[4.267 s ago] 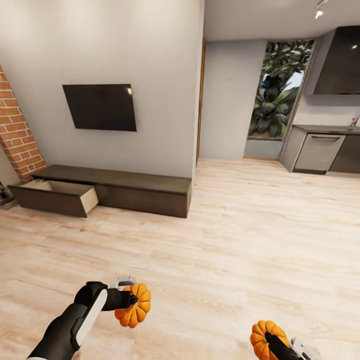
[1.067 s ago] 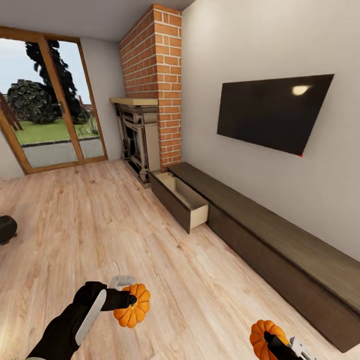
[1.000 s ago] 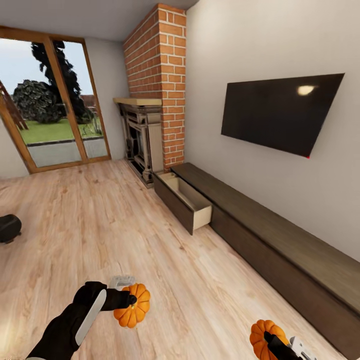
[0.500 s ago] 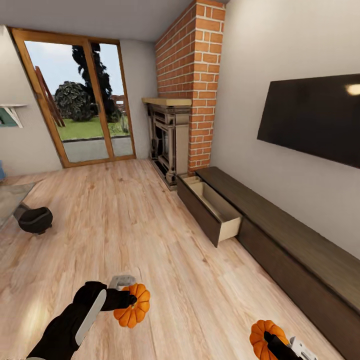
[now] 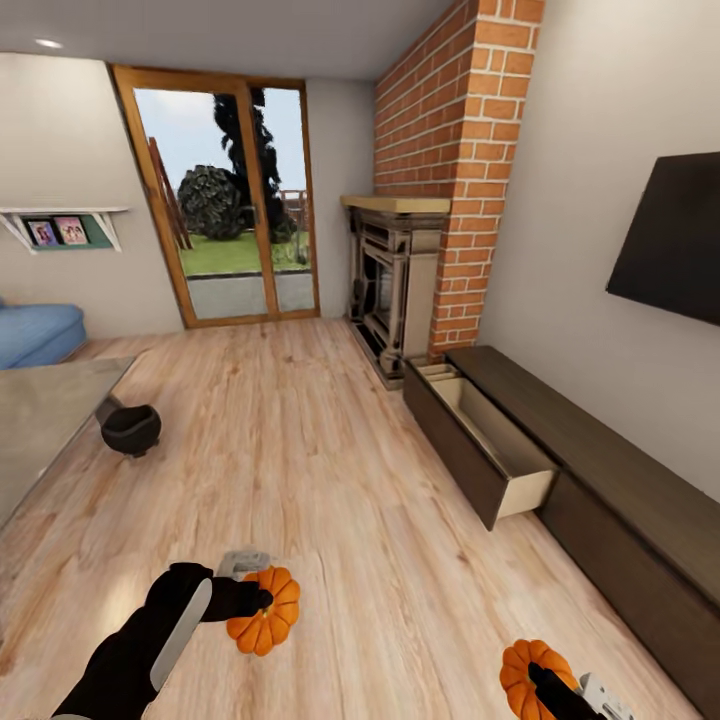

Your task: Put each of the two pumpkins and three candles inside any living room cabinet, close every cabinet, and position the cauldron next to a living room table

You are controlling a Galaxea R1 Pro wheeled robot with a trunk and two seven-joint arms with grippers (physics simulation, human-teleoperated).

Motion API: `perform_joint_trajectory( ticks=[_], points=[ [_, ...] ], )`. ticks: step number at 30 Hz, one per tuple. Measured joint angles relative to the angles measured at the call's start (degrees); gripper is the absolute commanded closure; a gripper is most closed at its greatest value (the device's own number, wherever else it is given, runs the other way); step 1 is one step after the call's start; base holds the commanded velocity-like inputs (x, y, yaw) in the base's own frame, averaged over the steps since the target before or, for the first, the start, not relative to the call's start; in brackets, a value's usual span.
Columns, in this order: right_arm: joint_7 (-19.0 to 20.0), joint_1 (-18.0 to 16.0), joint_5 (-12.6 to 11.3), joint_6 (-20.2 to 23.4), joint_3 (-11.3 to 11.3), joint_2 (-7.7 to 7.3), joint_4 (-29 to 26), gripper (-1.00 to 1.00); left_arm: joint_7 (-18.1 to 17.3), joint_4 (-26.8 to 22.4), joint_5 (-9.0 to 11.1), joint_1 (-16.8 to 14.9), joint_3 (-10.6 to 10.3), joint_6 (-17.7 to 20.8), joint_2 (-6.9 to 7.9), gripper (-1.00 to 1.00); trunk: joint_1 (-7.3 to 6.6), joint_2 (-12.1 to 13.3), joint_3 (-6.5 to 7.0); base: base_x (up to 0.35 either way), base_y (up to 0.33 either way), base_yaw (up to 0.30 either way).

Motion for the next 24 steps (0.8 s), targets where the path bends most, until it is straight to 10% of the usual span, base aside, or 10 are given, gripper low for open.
perform_joint_trajectory(
  ticks=[24],
  points=[
    [0.00, 0.02, -0.01, 0.09, 0.01, -0.01, -0.02, 1.00, 0.01, 0.02, 0.03, -0.02, -0.14, -0.02, -0.15, 1.00, 0.00, 0.00, 0.00, 0.322, 0.131, 0.187]
  ],
)
